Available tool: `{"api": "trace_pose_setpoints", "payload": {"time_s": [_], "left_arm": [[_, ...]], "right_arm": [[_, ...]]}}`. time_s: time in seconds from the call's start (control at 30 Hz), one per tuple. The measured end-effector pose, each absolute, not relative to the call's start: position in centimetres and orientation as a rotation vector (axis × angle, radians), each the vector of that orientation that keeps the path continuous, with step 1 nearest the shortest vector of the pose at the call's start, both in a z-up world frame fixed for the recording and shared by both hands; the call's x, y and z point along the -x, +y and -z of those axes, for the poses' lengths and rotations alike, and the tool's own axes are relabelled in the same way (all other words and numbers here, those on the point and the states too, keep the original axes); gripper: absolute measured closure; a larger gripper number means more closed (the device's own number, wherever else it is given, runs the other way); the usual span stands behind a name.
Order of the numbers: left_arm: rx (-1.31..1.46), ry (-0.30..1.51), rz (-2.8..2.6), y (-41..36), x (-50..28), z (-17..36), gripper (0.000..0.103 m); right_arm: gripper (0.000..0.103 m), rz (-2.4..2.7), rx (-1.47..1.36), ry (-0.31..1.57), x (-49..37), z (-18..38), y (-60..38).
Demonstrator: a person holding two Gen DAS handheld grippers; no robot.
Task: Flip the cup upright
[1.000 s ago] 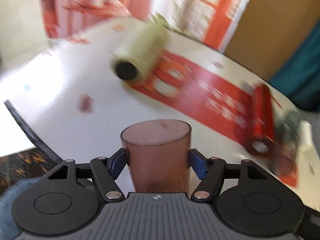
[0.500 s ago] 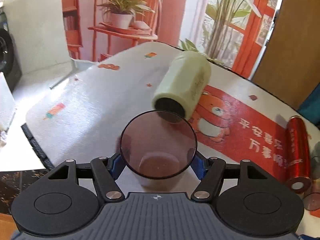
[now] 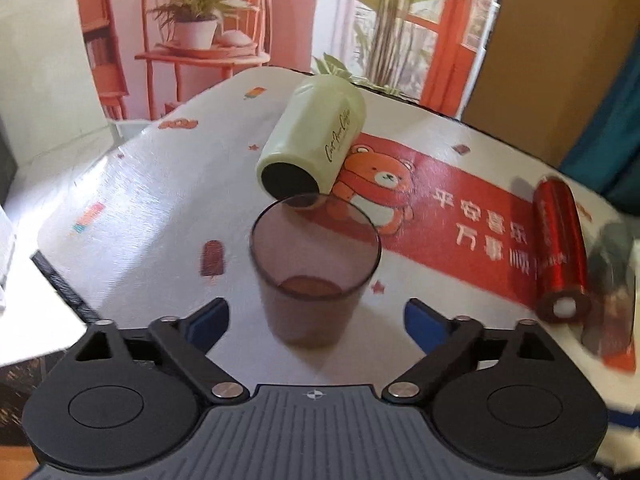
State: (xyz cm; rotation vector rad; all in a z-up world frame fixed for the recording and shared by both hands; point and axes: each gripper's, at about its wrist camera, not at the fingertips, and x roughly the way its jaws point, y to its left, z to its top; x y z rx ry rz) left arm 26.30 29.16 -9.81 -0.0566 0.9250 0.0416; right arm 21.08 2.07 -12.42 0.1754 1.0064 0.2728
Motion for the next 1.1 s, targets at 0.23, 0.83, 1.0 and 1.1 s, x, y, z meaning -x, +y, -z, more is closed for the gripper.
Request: {"api": "trace_pose_setpoints", "payload": {"time_s": [0.23, 0.83, 1.0, 1.1], "left_arm": [[0.001, 0.955, -0.051, 31.4, -23.0, 7.1, 0.000], [-0.016, 0.896, -0.108, 34.6, -14.7, 0.5, 0.000], [-0.036, 0.853, -0.148, 36.0, -12.3, -2.3, 0.000], [-0.068, 0.839, -0.162, 36.3, -10.8, -3.6, 0.000]], "right_arm": [[0.000, -0.279, -0.145, 0.981, -21.4, 10.1, 4.0], [0.000, -0.270, -0.029, 0.878, -17.3, 1.7, 9.6], [0.000, -0.265, -0.055, 0.863, -14.8, -0.2, 10.4], [0.000, -0.263, -0.070, 0.863, -13.2, -0.9, 10.6]]}}
